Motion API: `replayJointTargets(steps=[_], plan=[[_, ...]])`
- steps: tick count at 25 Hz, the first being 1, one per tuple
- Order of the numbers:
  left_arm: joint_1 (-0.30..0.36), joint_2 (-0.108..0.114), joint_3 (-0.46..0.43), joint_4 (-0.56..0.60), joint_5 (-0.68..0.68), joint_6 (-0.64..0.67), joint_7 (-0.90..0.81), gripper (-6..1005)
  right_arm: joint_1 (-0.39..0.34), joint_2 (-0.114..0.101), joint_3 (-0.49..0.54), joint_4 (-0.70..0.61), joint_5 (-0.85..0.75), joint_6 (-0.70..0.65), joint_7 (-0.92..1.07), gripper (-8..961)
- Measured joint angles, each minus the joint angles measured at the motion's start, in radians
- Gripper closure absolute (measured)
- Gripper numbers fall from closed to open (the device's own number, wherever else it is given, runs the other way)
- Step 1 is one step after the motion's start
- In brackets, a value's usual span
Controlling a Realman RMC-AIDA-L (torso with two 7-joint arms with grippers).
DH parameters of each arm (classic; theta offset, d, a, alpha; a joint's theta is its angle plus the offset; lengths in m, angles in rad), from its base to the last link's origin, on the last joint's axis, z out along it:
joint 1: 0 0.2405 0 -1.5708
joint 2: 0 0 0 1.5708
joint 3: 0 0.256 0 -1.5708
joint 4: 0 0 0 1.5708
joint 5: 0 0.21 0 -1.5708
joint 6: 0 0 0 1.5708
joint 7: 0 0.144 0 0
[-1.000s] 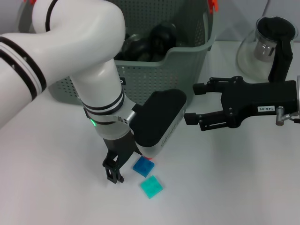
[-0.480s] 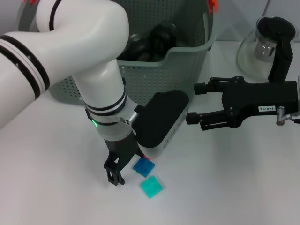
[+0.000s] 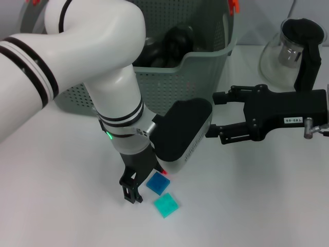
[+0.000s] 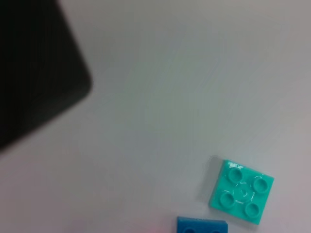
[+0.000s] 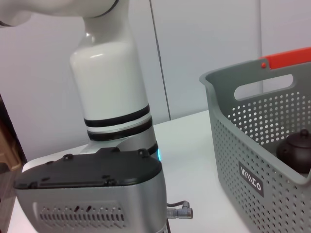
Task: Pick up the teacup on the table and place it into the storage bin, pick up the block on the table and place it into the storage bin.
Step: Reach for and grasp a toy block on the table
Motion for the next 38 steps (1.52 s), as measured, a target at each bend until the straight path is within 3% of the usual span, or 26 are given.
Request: replayJointTargets(steps=[10,38], plan=[[0.001,0.008,-0.012,-0.002,0.008,-0.002,-0.02,159,-0.008,0.0,0.0,-0.001,0.006,-0.002,0.0,24],[-0.02,0.002,0.003,-0.04,0.012,-0.021,-0.019,167,-0.009,0.0,0.0,0.012,0.009,-0.002,0.0,24]])
